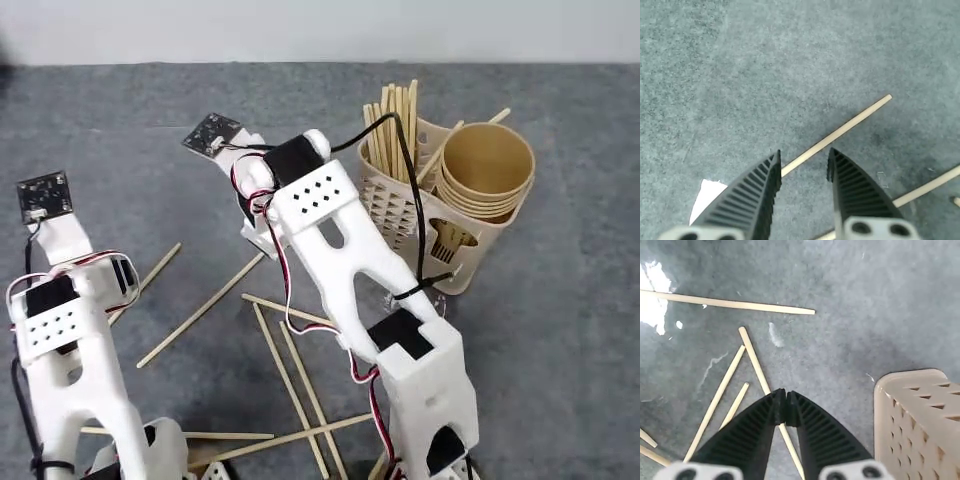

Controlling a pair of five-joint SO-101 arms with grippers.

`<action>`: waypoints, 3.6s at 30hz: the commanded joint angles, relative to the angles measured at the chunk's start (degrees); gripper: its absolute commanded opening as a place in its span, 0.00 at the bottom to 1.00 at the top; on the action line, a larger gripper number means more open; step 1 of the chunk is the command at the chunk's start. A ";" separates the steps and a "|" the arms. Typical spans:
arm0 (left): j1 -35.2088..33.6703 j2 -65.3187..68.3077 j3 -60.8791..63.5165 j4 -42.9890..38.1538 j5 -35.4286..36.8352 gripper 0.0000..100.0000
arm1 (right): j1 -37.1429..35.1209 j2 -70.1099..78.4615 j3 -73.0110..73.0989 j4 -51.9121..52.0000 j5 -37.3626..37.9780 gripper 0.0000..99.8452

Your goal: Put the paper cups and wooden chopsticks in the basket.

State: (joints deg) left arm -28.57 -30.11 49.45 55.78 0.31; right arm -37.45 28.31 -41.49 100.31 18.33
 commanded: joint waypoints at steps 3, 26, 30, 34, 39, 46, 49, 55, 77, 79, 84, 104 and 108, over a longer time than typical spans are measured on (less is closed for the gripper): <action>0.35 -2.29 -0.57 -1.05 0.53 0.14 | -1.80 -6.02 2.20 2.59 -0.09 0.01; 0.09 -2.29 -0.84 -1.14 0.53 0.14 | -11.12 -28.26 58.02 -22.20 -16.79 0.43; 0.09 -2.29 -0.75 -1.14 0.53 0.14 | -13.49 -28.18 61.71 -28.00 -18.11 0.44; 0.09 -2.29 -0.75 -1.14 0.53 0.14 | -15.96 -28.18 65.85 -34.07 -20.66 0.47; 0.09 -2.29 -0.75 -1.14 0.53 0.14 | -17.98 -27.12 69.10 -37.67 -23.65 0.56; 0.09 -2.29 -0.66 -1.14 0.53 0.14 | -17.98 -15.52 65.49 -36.00 -24.62 0.57; 0.09 -2.29 -0.66 -1.14 0.53 0.14 | -17.36 -12.26 60.04 -29.32 -24.62 0.56; 0.09 -2.29 -0.66 -1.14 0.53 0.14 | -16.22 -7.25 55.12 -24.92 -22.86 0.33; 0.09 -2.29 -0.84 -1.23 0.53 0.14 | -10.24 -5.14 53.89 -28.18 -12.04 0.02; 0.09 -2.29 -0.84 -1.23 0.53 0.14 | -9.98 -5.05 54.15 -29.23 -11.43 0.01; 0.09 -2.29 -0.84 -1.23 0.53 0.14 | -9.98 -4.35 52.48 -29.32 -11.08 0.01; 0.09 -2.29 -0.84 -1.23 0.53 0.14 | -5.05 -7.78 12.75 -1.71 -10.11 0.01; 0.09 -2.29 -0.84 -1.23 0.53 0.14 | -2.59 -11.47 4.31 2.42 -8.09 0.01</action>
State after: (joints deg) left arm -28.57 -30.11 49.45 55.78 0.31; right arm -42.20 22.86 -29.54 100.04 9.10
